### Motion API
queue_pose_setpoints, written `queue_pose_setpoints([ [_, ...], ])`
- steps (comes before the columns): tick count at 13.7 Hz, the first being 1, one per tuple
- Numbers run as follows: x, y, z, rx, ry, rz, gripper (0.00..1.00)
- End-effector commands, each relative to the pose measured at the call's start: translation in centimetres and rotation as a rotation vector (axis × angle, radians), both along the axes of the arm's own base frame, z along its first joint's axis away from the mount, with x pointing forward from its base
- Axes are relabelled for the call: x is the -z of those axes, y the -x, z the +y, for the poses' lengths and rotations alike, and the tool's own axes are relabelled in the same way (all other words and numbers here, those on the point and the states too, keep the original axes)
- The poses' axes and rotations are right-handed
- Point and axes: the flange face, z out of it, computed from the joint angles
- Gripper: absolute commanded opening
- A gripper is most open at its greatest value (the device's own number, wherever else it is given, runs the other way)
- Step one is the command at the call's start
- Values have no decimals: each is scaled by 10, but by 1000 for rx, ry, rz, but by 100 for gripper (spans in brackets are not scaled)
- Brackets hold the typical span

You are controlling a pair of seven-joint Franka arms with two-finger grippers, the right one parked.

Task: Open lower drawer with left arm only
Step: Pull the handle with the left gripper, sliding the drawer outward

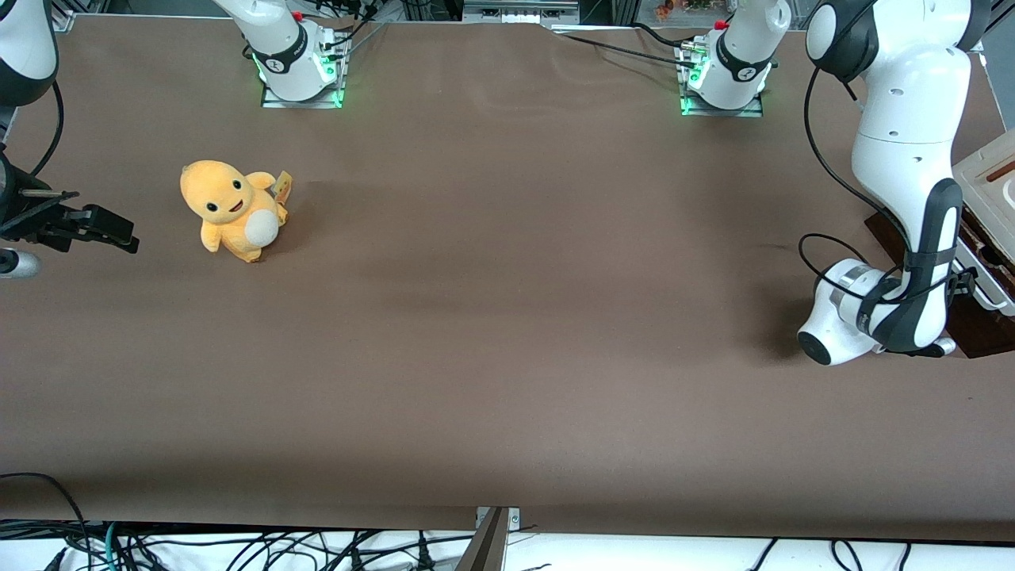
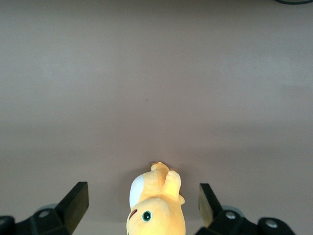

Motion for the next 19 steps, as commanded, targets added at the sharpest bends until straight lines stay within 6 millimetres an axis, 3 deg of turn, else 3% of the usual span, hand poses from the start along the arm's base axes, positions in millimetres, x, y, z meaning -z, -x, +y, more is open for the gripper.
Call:
queue_pose_setpoints([
  [1,8,-14,-26,46,31,25,15],
  [19,2,-25,-64,42,82,-11,15],
])
